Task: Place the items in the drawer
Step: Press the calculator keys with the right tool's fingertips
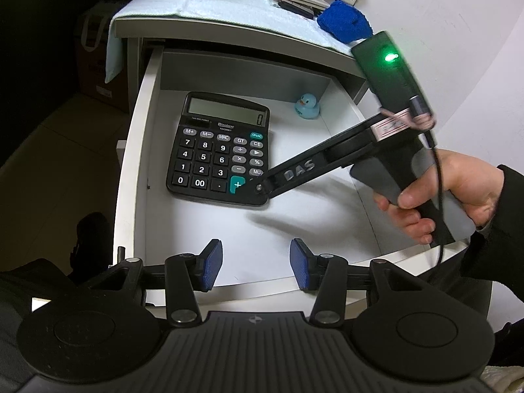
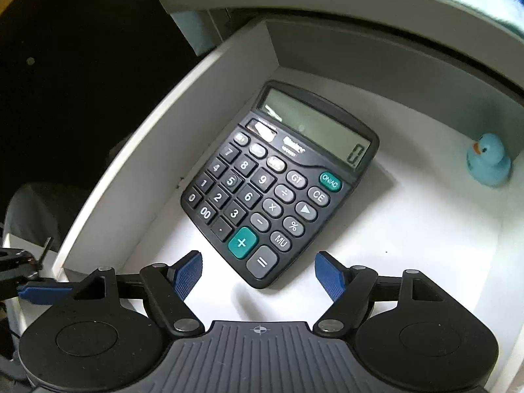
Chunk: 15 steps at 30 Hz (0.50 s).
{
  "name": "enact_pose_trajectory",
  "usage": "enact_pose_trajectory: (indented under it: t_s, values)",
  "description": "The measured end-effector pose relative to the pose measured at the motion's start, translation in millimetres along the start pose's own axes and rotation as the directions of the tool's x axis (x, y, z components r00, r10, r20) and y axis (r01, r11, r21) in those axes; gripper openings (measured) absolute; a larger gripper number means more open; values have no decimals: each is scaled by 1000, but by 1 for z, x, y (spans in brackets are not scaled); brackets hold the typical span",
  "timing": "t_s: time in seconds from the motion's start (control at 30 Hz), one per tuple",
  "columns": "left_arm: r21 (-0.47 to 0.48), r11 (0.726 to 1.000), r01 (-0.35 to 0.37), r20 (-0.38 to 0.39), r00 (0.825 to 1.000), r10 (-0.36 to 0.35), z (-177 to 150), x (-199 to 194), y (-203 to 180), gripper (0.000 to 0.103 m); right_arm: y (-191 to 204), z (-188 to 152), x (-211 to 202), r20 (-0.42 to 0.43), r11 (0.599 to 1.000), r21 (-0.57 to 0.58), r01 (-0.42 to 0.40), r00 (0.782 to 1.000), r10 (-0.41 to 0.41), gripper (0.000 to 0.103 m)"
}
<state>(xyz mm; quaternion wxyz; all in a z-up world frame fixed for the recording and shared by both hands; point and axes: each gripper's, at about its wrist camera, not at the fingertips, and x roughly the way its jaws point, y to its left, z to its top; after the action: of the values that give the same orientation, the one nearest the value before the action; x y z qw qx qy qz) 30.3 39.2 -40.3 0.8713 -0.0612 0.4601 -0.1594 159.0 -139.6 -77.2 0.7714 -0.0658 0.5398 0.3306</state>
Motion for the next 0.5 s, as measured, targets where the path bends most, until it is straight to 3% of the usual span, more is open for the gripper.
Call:
enact_pose_trajectory:
  t_s: [0.1,0.5]
  values:
    - [1,1000,-1,5,1000,1,0,0,0,52,7,1,5,7,997,-48,55,998,-55,78]
    - [5,1000,3,16,1000,-3,-3,-1,-1,55,17,7,19,40,988,-98,121,992,-117,78]
